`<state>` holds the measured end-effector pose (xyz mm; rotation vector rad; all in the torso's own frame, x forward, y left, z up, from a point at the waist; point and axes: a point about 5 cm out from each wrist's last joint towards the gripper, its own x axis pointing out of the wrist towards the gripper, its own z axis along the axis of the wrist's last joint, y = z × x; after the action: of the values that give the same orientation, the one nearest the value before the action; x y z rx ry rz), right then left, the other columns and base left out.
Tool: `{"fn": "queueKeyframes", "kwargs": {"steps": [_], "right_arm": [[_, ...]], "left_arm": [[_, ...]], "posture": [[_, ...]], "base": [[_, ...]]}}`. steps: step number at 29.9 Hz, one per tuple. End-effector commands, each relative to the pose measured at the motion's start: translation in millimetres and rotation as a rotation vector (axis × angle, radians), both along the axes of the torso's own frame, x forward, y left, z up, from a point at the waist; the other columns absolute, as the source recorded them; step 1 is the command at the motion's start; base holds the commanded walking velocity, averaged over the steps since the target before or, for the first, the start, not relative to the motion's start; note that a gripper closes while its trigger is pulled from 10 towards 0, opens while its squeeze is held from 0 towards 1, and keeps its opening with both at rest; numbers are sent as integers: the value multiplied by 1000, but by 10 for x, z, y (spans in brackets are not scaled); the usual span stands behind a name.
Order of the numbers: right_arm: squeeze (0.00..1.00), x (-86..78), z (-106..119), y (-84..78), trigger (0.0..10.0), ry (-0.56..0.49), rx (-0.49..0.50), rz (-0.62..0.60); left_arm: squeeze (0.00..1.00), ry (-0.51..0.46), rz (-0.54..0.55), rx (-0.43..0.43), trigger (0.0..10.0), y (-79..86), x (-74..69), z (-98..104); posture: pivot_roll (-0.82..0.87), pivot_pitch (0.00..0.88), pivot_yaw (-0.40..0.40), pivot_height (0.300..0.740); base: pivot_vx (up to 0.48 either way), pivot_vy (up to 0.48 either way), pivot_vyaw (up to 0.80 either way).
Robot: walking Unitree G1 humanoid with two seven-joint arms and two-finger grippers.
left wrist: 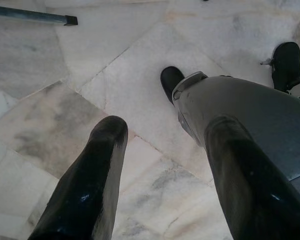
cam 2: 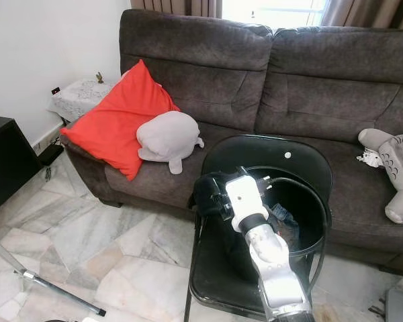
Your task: Hang hanger
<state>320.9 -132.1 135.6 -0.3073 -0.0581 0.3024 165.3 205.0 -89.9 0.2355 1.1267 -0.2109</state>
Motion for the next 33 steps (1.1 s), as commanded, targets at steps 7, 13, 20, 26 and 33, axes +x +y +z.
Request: {"fn": "queueKeyframes", "kwargs": {"steps": [7, 13, 20, 26, 33], "right_arm": [[1000, -241, -75, 37, 10000, 86, 39, 80], [0, -389, -242, -87, 10000, 170, -14, 66], [0, -377, -361, -103, 10000, 243, -111, 70], [0, -270, -353, -114, 10000, 236, -142, 88], [0, -182, -424, -162, 10000, 294, -171, 43]], "left_arm": [[0, 18, 1, 11, 10000, 35, -27, -7], [0, 20, -5, 12, 10000, 37, -23, -5], [0, 18, -8, 9, 10000, 33, -15, -1], [0, 20, -6, 12, 10000, 36, -16, -2], [0, 22, -6, 10, 10000, 37, -20, -3]], "posture": [[-36, 21, 39, 740], [-50, 21, 41, 740], [-42, 18, 41, 740], [-39, 19, 42, 740], [-31, 22, 41, 740]], "base": [[0, 0, 0], [0, 0, 0], [0, 0, 0], [0, 0, 0], [0, 0, 0]]}}
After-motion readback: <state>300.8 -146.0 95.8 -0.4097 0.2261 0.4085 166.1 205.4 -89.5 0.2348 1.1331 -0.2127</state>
